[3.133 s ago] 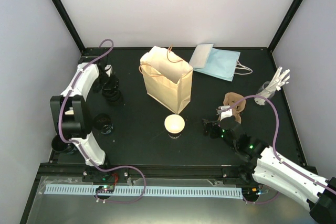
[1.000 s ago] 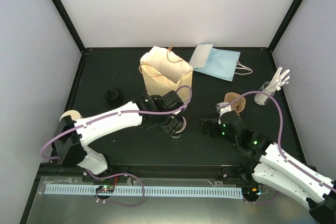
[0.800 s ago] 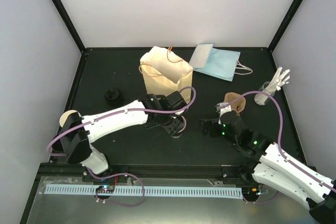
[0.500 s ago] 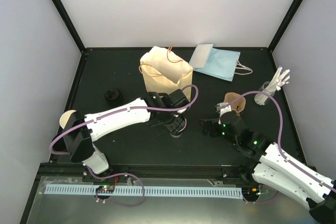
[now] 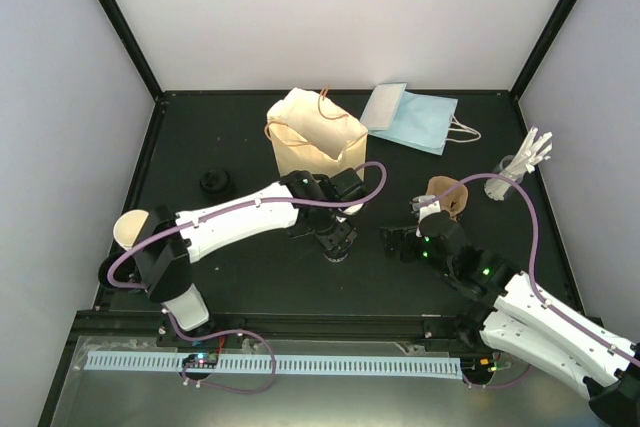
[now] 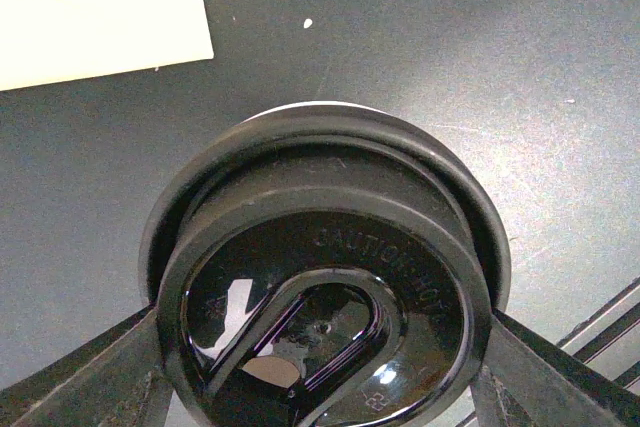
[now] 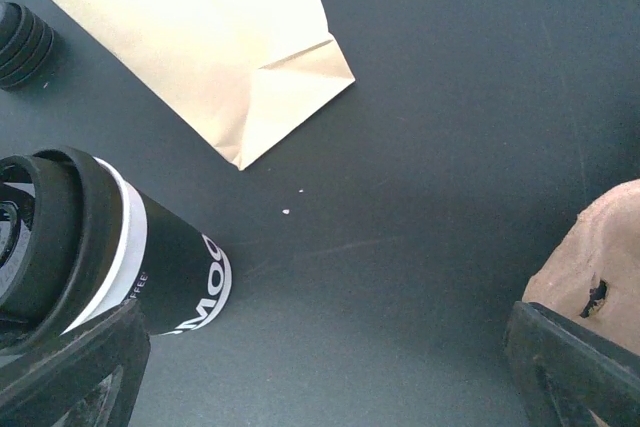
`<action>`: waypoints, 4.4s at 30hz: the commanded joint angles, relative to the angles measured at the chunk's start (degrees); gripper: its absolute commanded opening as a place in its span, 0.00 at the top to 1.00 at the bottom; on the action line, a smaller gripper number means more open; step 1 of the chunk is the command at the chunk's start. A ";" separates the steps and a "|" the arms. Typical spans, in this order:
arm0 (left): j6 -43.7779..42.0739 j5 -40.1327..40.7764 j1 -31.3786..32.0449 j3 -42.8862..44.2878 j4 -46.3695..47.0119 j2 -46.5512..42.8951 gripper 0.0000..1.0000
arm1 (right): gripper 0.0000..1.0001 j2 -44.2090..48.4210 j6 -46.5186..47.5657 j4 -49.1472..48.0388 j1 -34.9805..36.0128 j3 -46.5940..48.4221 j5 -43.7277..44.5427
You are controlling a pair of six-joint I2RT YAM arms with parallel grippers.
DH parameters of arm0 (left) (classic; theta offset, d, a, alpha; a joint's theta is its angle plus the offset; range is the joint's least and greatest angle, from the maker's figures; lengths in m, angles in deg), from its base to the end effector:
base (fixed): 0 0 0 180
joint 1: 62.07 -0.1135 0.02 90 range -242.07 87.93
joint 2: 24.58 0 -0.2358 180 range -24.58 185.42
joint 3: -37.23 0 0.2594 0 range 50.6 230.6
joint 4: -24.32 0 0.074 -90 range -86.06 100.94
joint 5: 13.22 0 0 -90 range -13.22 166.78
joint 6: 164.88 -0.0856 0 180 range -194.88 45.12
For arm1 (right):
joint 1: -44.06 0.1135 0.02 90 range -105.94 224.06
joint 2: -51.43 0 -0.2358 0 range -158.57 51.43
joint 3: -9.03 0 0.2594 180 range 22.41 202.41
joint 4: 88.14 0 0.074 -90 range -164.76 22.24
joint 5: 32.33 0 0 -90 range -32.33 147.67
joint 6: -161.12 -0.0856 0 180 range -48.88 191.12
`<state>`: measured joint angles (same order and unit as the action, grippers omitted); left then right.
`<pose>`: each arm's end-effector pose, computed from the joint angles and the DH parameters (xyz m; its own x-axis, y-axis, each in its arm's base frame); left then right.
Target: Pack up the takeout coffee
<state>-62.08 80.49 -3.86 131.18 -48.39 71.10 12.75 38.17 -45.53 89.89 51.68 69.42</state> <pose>0.1867 -0.2907 0.1867 -0.6808 0.6787 -0.2754 0.7058 0.7084 0.0014 0.1644 0.1442 0.1803 -0.6868 0.0573 -0.7246 -0.2596 0.9118 0.3181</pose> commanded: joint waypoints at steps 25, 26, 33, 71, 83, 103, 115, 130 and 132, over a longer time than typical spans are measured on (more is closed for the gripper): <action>-4.61 -3.12 0.23 8.37 -9.77 10.53 0.22 | 0.02 -5.73 -6.59 -12.74 -1.10 -4.24 -17.32; -4.77 -3.24 0.23 8.33 -9.82 10.51 0.22 | 0.03 -6.36 -6.66 -12.98 -1.89 -4.27 -18.33; -6.09 -4.40 0.12 7.77 -10.08 11.45 0.22 | 0.16 -9.85 -7.38 -20.81 -14.58 -7.81 -35.38; -9.67 -7.48 -0.12 4.74 -5.36 10.72 0.23 | 0.37 -27.65 -7.50 -30.45 -18.40 -2.51 -49.42; -11.17 -10.11 -0.03 3.61 -3.78 10.76 0.23 | 0.42 -35.44 -9.69 -32.56 -19.70 -4.64 -47.32; -12.56 -12.27 0.14 0.12 -1.15 11.50 0.23 | 0.45 -33.61 -8.06 -27.12 -20.69 -8.05 -45.00; -12.53 -10.76 -0.03 0.73 -2.20 10.94 0.23 | 0.41 -22.16 -10.55 -33.97 -23.93 -6.76 -51.99; -13.93 -11.99 0.06 1.56 -2.71 10.35 0.24 | 0.41 -28.57 -12.84 -41.59 -24.11 -5.97 -54.98; -14.01 -12.04 0.03 1.69 -2.83 10.40 0.24 | 0.42 -30.20 -12.84 -42.43 -24.11 -5.46 -56.01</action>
<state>-75.31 75.31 -4.93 135.59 -48.60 77.09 -15.27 25.77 -83.80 66.15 45.19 15.93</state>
